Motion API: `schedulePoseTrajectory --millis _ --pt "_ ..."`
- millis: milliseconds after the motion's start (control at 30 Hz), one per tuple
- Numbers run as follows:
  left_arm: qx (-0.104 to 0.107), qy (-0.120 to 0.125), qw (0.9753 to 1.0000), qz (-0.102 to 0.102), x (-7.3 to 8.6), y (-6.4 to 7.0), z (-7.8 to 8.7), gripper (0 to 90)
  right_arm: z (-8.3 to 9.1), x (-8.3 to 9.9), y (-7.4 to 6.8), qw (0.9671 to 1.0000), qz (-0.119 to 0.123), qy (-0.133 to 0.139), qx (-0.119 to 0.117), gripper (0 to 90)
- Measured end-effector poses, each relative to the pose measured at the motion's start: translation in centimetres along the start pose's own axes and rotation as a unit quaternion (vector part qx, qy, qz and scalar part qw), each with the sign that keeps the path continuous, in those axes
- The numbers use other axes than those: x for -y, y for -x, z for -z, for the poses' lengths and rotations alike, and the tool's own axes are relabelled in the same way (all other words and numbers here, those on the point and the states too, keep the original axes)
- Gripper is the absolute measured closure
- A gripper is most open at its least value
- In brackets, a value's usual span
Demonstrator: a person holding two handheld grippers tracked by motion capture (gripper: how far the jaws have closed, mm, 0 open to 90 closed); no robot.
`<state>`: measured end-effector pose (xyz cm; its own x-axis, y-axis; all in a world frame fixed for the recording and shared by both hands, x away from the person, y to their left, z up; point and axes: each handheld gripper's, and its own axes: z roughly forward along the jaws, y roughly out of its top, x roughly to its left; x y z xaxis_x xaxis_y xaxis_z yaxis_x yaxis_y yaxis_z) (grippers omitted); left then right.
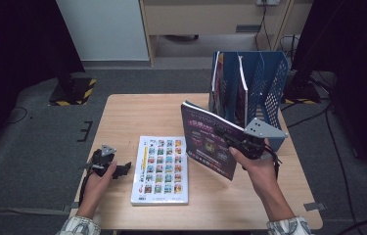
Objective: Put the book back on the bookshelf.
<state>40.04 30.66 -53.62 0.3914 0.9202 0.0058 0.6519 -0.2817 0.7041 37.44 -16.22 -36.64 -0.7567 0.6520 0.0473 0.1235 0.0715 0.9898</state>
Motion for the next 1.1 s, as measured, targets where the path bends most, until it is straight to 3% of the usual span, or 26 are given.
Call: schedulePoseTrajectory --millis 1100 --pt "0.002 0.001 1.0 -0.003 0.0 0.1 0.0 2.9 3.4 0.7 1.8 0.9996 -0.008 -0.002 0.028 83.9"
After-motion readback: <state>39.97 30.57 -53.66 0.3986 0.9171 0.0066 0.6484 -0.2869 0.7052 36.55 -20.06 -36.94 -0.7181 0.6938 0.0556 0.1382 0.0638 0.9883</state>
